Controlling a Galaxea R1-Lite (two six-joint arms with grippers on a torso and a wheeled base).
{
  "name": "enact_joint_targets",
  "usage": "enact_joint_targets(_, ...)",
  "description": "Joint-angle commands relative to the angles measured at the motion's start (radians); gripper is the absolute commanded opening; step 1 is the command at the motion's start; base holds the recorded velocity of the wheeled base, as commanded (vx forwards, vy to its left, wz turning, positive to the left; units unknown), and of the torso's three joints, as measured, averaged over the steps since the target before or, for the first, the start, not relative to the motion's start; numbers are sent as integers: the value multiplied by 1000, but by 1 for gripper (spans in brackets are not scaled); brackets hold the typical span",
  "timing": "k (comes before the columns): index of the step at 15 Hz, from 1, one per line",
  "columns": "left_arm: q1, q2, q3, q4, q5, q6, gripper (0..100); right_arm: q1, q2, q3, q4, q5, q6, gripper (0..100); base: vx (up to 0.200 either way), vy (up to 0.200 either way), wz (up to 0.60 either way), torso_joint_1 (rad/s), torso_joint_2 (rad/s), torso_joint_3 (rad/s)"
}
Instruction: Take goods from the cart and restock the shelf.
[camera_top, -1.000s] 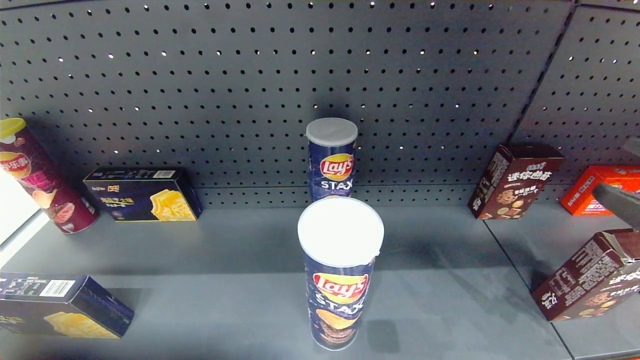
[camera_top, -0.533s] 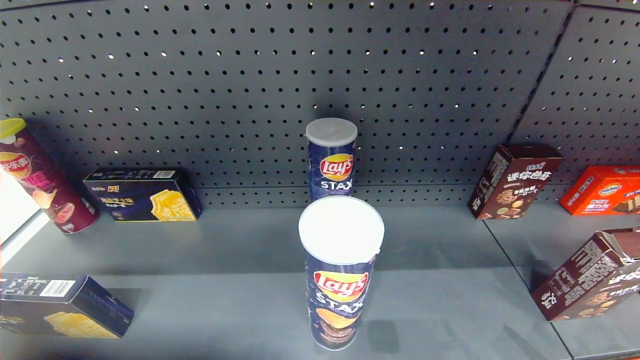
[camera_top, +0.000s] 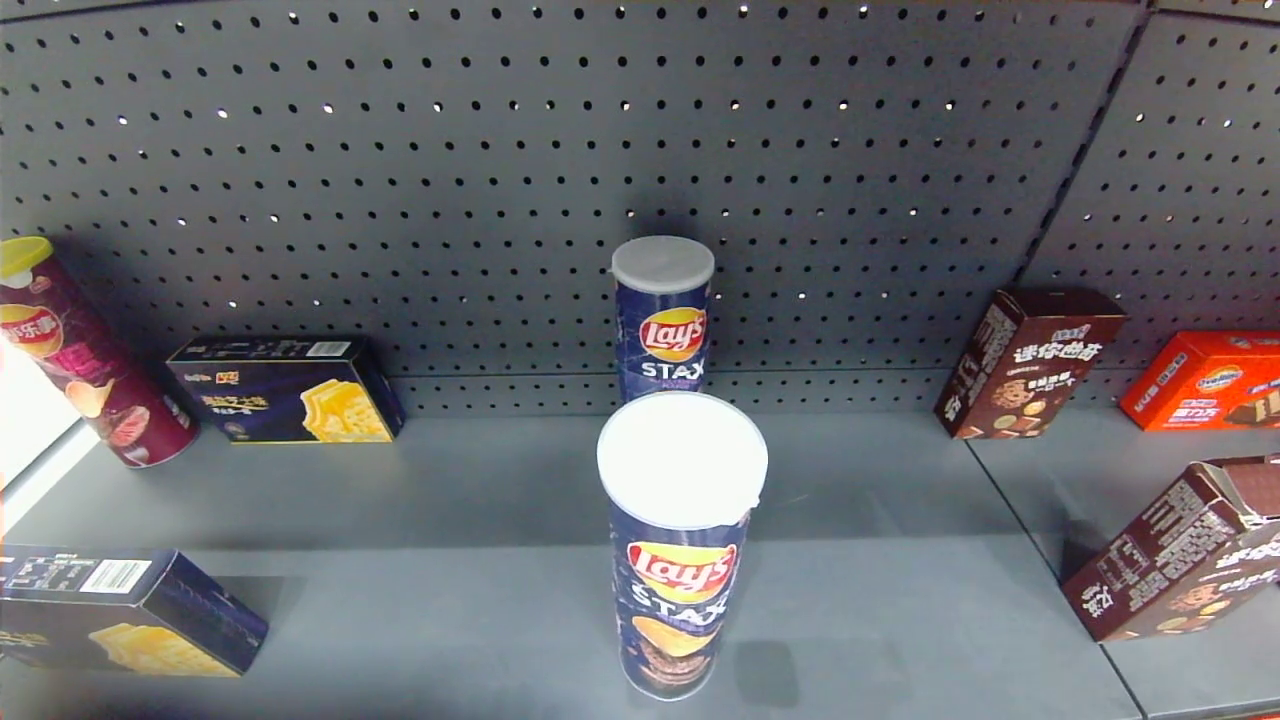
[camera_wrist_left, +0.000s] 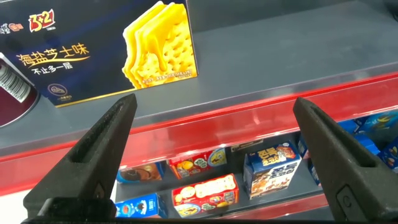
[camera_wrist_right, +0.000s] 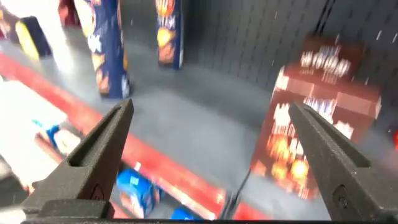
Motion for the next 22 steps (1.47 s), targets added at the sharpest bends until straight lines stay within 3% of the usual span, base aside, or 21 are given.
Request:
enact_joint_targets(1, 0, 1, 0, 0, 0, 0, 100, 7, -153, 45, 92, 3, 1, 100, 0, 0, 0, 0, 0, 0)
enact_joint_targets(4, 0, 1, 0, 0, 0, 0, 100, 41, -153, 148, 144, 14, 15, 100, 0, 0, 0, 0, 0, 0)
enact_joint_targets(7, 0, 1, 0, 0, 0, 0, 100, 51, -153, 215, 66, 17, 52, 100, 0, 0, 0, 0, 0, 0)
enact_joint_targets(12, 0, 1, 0, 0, 0, 0, 100, 51, -153, 215, 64, -18, 157, 100, 0, 0, 0, 0, 0, 0)
enact_joint_targets(16, 0, 1, 0, 0, 0, 0, 100, 32, -153, 214, 68, -20, 156, 100, 0, 0, 0, 0, 0, 0)
enact_joint_targets(18, 0, 1, 0, 0, 0, -1, 100, -4, -153, 215, 68, -27, 154, 100, 0, 0, 0, 0, 0, 0)
enact_joint_targets(22, 0, 1, 0, 0, 0, -1, 100, -209, -115, 215, 69, -23, 151, 100, 0, 0, 0, 0, 0, 0)
